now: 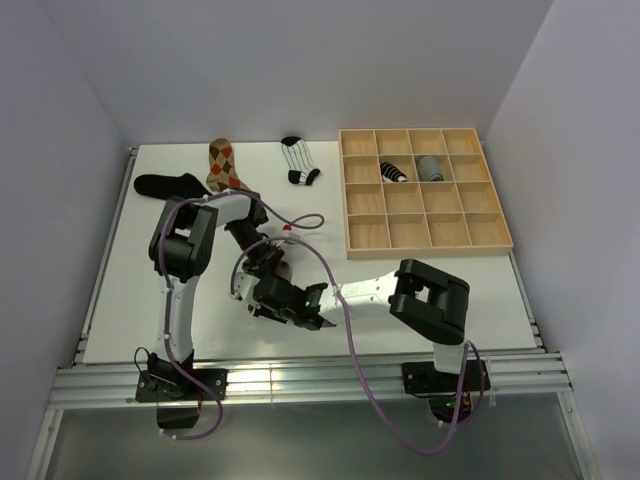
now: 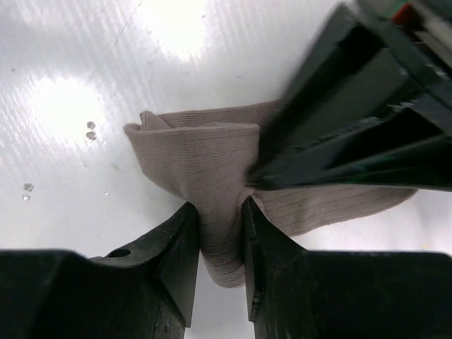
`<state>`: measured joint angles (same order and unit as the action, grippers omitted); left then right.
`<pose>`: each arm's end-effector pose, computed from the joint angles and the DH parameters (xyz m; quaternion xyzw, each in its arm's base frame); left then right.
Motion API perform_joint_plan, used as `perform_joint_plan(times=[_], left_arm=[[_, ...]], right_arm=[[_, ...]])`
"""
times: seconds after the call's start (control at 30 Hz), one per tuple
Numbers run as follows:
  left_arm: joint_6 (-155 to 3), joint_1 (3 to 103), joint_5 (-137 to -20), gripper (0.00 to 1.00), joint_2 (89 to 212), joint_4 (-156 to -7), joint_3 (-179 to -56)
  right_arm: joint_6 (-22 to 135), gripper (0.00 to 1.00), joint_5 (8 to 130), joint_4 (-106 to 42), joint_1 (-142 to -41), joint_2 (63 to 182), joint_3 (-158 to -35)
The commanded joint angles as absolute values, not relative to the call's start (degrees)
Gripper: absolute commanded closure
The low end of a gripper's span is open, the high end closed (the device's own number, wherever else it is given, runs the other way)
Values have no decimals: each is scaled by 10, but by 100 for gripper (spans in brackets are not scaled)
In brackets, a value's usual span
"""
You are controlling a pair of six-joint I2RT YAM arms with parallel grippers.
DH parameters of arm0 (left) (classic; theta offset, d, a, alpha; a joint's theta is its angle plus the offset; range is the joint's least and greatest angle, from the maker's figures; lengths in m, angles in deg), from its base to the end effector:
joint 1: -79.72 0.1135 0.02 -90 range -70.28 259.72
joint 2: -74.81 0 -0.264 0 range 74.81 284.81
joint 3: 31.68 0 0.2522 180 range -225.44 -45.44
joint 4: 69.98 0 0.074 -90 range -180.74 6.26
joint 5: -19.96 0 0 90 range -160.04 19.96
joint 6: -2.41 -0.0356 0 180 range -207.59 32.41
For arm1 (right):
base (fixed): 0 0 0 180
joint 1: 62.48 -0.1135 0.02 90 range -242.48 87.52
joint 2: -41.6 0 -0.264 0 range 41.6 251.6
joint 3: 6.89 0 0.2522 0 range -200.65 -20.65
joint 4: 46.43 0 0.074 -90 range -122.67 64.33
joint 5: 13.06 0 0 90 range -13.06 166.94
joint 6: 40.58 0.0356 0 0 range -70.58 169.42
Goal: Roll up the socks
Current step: Roll the sock at the center of the board.
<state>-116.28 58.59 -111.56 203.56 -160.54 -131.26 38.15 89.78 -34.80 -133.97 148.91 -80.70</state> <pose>0.3231 -0.1502 0.1091 -0.2982 -0.8580 0.3577 0.2168 0.1299 0.3631 0.1493 -0.5752 0.7174 0.1008 0.3799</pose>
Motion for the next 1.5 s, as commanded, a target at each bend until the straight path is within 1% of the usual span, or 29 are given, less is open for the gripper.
perform_joint_plan(times=[0.0,0.07,0.13,0.17,0.3,0.4,0.43,0.5,0.6,0.73,0.8,0.9,0.93,0.97,1.03,1.17,1.33,1.47], left_arm=[[-1140,600,-1103,73,1951,-1471,-1315],[-1111,610,-1100,72,1927,-1424,-1312],[-1090,615,-1096,73,1892,-1387,-1301],[-1069,619,-1077,73,1882,-1369,-1296],[-1027,626,-1037,77,1836,-1289,-1262],[-1009,635,-1013,79,1806,-1245,-1235],[-1006,638,-1006,80,1795,-1232,-1226],[-1000,642,-984,79,1766,-1215,-1203],[-997,647,-964,74,1719,-1169,-1163],[-1001,648,-924,74,1656,-1114,-1114],[-1004,648,-905,73,1613,-1074,-1079],[-1009,651,-893,71,1559,-1034,-1035],[-1014,651,-891,68,1545,-1022,-1022],[-1030,651,-904,66,1533,-1019,-1006],[-1046,650,-914,64,1505,-1011,-988],[-1141,637,-953,62,1466,-1028,-951],[-1239,589,-936,56,1379,-1007,-861],[-1307,533,-935,45,1317,-997,-798]], right_arm=[[412,74,793,-300,-1308,1487,-816],[420,75,772,-285,-1295,1484,-820],[425,75,721,-271,-1286,1484,-822],[429,76,709,-267,-1275,1484,-823],[439,77,642,-237,-1246,1495,-838],[448,77,564,-218,-1217,1512,-859],[452,77,519,-211,-1209,1518,-866],[459,77,487,-187,-1181,1543,-893],[470,77,429,-141,-1151,1584,-940],[480,77,380,-63,-1122,1644,-1034],[484,76,356,-42,-1115,1667,-1052],[489,75,319,-27,-1098,1689,-1073],[492,75,312,-24,-1093,1695,-1078],[492,75,305,-17,-1085,1702,-1090],[510,75,291,-7,-1079,1720,-1100],[533,75,257,14,-1063,1755,-1140],[561,74,237,32,-1044,1788,-1178],[574,74,217,45,-1034,1820,-1202]])
